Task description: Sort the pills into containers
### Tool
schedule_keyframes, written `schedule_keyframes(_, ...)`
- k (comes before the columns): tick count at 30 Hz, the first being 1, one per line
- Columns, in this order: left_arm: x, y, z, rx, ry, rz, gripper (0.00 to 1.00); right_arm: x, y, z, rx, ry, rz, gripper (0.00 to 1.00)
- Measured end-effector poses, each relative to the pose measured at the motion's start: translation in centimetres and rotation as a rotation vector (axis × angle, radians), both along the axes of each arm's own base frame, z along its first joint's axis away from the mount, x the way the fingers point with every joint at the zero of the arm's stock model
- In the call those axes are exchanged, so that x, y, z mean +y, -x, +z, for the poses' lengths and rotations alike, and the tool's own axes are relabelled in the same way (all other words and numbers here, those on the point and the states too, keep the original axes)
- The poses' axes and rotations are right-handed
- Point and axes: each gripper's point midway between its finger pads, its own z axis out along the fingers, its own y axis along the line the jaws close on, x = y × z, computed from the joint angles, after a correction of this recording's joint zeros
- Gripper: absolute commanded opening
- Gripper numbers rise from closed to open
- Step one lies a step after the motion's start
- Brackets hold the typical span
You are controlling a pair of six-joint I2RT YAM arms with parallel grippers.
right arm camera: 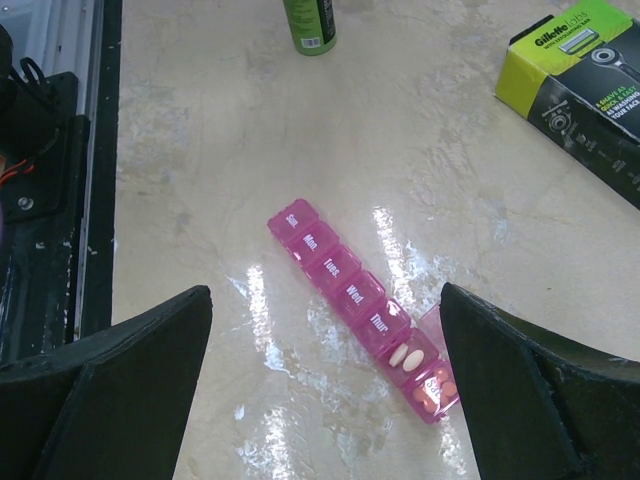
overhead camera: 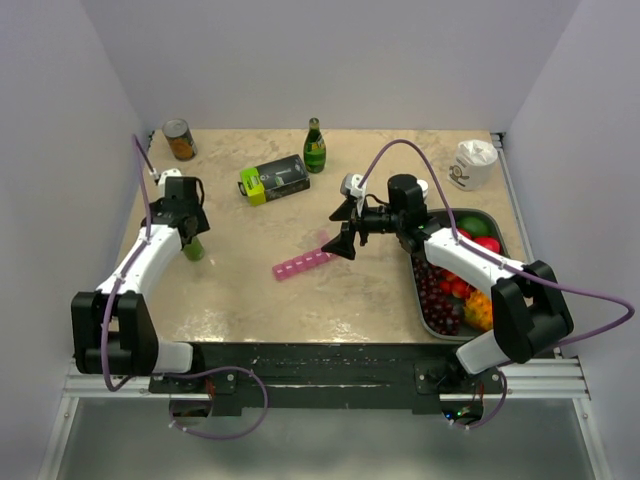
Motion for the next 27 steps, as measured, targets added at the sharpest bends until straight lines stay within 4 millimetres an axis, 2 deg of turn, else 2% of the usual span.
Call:
schedule_keyframes(5,-0.8,-0.1,1.9,-0.055,0.027,-0.055,0.84,-0.1,0.0,-0.3,-0.014,0.014,0.009,0.99)
schedule_keyframes(8,-2.4,-0.1,4.3,-0.134,0.064,-0.175,0.87,-0.4,0.2,-0.9,-0.028,0.039,0.021,0.99)
schedule_keyframes(12,-6.4,0.5,7.5,-0.287,0.141,-0.439,0.88,-0.6,0.3,-1.8,-0.033,0.071,0.032,0.99)
schedule_keyframes(15,-10.3,0.9,8.0,-0.337,0.197,-0.668,0.89,-0.4,-0.1,-2.4,-0.007,0.085,0.031,0.99)
schedule_keyframes(18,-15.9,1.8,6.6,-0.306,0.232,-0.946,0.89,-0.2,-0.7,-3.2,0.032,0.092,0.021,0.99)
schedule_keyframes(21,-21.3,3.7,4.0,-0.235,0.236,-1.224,0.89,-0.4,-1.1,-4.1,0.091,0.097,-0.007,0.99)
schedule_keyframes(24,-23.8,5.1,1.5,-0.165,0.217,-1.385,0.88,-1.0,-1.8,-4.7,0.161,0.097,-0.067,0.99)
schedule_keyframes(27,-24.9,5.4,-0.7,-0.107,0.185,-1.478,0.88,-1.5,-2.7,-5.1,0.226,0.092,-0.133,0.99)
